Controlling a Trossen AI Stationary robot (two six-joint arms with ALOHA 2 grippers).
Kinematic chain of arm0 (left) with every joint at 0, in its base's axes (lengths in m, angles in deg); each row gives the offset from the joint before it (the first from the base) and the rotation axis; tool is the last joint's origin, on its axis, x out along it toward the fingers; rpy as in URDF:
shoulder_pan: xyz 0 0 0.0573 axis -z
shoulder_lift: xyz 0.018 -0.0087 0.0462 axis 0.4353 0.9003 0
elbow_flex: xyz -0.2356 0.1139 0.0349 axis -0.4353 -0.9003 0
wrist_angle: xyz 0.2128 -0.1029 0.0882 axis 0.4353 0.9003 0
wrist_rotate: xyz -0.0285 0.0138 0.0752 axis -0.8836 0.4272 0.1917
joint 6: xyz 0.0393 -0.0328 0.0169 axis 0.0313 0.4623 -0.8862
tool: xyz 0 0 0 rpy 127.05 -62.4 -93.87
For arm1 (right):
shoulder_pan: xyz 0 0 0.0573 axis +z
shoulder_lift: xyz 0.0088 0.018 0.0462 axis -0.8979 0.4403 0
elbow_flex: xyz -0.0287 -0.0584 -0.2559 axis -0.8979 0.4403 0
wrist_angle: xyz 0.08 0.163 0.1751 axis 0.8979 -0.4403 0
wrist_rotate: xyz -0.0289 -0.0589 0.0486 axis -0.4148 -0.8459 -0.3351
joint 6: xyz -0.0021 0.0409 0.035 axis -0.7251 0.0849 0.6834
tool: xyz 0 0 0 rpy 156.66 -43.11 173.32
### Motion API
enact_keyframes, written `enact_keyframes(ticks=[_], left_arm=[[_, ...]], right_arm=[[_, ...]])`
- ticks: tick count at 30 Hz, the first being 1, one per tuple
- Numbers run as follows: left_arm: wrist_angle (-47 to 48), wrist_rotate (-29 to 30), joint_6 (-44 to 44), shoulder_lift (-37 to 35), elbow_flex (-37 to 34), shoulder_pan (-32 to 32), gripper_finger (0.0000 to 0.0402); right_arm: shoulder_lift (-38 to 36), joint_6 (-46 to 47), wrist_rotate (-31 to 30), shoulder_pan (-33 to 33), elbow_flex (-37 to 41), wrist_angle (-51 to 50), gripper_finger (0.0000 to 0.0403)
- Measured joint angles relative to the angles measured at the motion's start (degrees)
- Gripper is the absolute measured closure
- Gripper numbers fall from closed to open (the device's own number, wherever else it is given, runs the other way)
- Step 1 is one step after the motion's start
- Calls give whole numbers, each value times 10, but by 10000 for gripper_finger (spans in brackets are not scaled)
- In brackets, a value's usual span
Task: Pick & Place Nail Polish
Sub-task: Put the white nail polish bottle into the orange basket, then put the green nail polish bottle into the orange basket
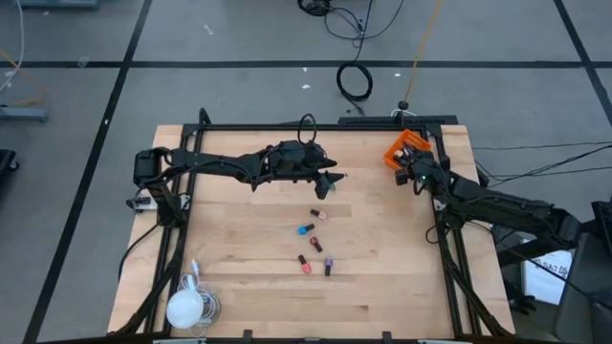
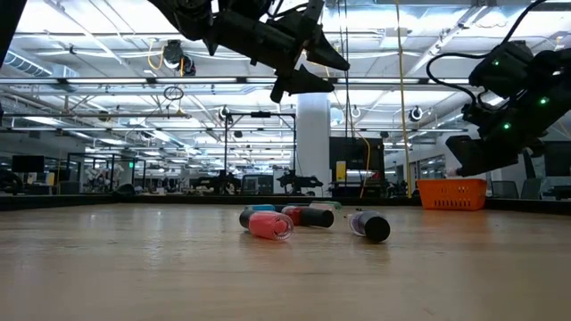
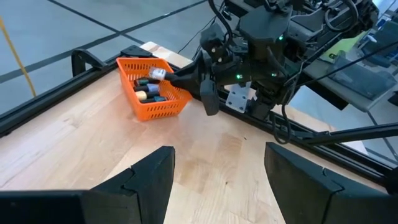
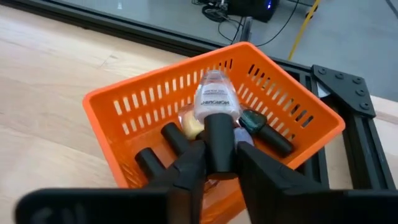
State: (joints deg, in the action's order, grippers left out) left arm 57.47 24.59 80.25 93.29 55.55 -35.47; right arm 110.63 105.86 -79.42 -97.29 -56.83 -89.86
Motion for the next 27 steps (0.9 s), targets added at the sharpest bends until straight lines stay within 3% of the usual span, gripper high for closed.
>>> enact_keyframes(ticks=[6, 13, 17, 23, 27], left_arm=[[0, 0, 0, 0, 0, 0, 158], [0, 1, -12, 0, 0, 0, 158], [-5, 13, -34, 0, 0, 0, 158], [-5, 14, -36, 0, 0, 0, 158], [-9, 14, -37, 0, 0, 0, 158]], right_arm=[[0, -10, 0, 0, 0, 1, 246], [0, -50, 16, 3, 0, 72, 209], [-1, -77, 115, 14, 0, 169, 207], [3, -60, 336, 51, 0, 315, 219], [21, -39, 415, 101, 0, 353, 226]])
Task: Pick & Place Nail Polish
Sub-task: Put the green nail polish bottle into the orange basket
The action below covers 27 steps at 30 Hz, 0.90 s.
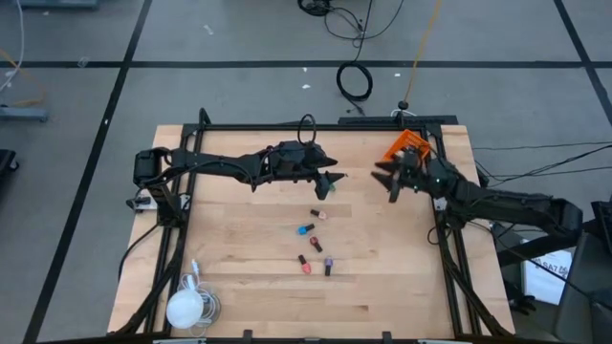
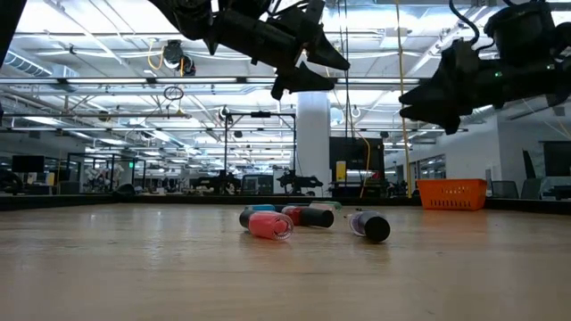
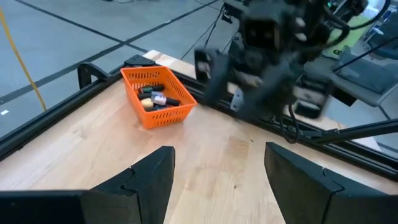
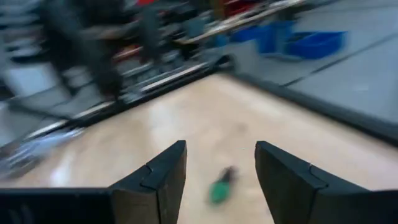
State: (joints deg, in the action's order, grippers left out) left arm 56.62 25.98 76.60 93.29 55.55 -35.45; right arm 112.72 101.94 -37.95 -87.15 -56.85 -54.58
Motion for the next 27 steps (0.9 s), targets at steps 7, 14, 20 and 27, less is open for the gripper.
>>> enact_keyframes(ticks=[7, 14, 20, 27], left_arm=[[-13, 0, -2, 0, 0, 0, 158], [72, 0, -74, 0, 0, -5, 158], [173, -3, 13, 4, 0, -30, 158], [141, -6, 9, 76, 2, -32, 158]], right_arm=[[72, 5, -53, 111, 0, 19, 229], [160, -15, -130, 161, 0, 91, 230], [185, -18, -130, 163, 0, 126, 231], [186, -19, -130, 163, -1, 132, 232]])
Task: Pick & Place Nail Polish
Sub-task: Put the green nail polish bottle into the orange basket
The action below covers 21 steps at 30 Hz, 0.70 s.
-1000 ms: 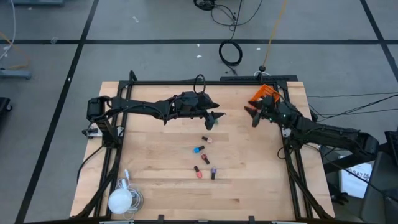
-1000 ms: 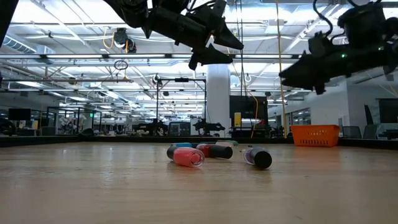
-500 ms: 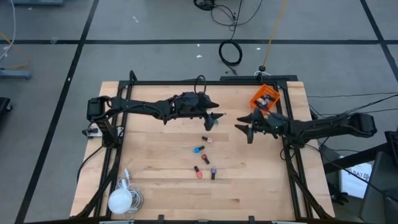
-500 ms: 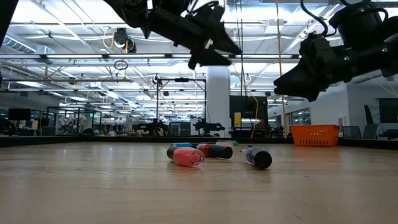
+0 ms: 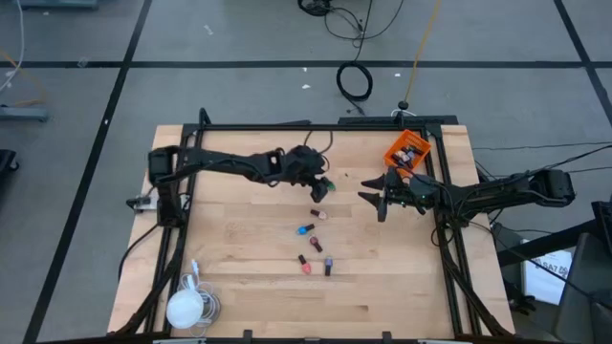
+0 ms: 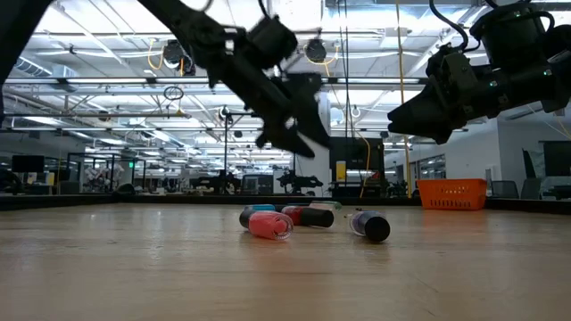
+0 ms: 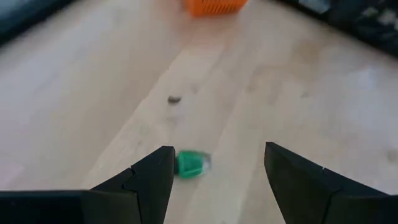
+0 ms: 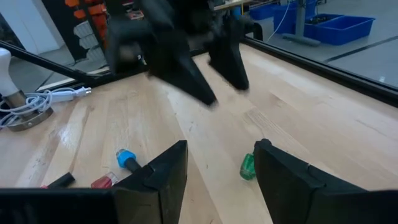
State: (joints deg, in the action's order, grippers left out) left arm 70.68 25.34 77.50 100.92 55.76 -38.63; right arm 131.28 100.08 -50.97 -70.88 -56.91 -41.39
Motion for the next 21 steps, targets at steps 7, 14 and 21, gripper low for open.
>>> enact_keyframes(ticks=[7, 14, 21], left_arm=[[-20, 57, 9, 83, 30, -15, 158], [0, 78, -3, 115, 56, -27, 158], [45, 92, -22, 114, 56, -25, 158]], right_arm=[[0, 0, 0, 0, 0, -1, 232], [0, 0, 0, 0, 0, -5, 232], [0, -4, -2, 0, 0, -5, 232]])
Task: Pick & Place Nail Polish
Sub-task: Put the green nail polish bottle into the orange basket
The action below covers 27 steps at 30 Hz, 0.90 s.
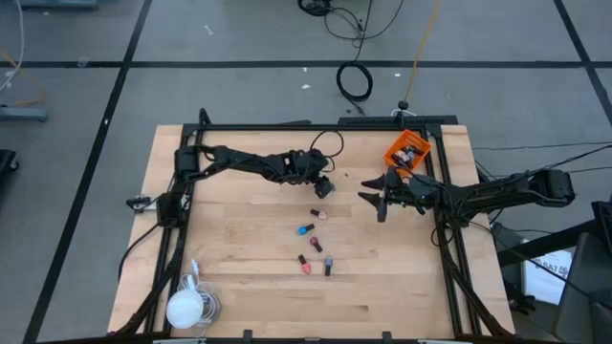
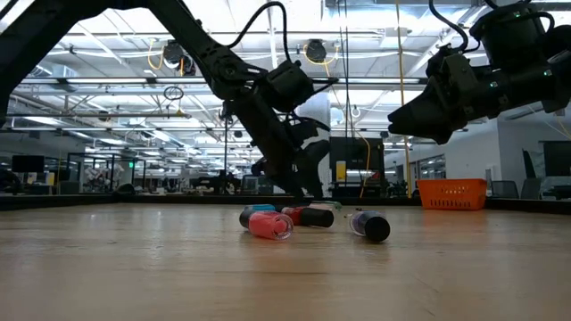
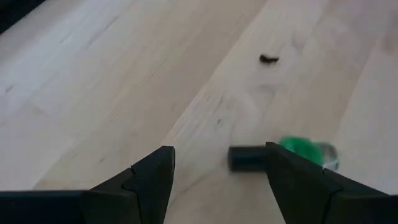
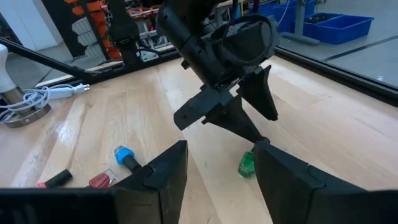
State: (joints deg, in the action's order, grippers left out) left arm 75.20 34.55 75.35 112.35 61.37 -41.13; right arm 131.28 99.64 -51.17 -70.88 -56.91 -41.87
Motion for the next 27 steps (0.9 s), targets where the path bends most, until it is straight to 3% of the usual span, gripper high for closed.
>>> enact_keyframes(ticks=[8, 20, 27], left_arm=[[16, -5, -27, 7, 0, 10, 158], [-41, -74, -109, 7, 0, 53, 158], [-47, -43, -136, -3, 0, 61, 158]], right_arm=[[0, 1, 0, 0, 0, 0, 232], [0, 2, 2, 0, 0, 0, 232], [31, -32, 14, 17, 0, -5, 232]])
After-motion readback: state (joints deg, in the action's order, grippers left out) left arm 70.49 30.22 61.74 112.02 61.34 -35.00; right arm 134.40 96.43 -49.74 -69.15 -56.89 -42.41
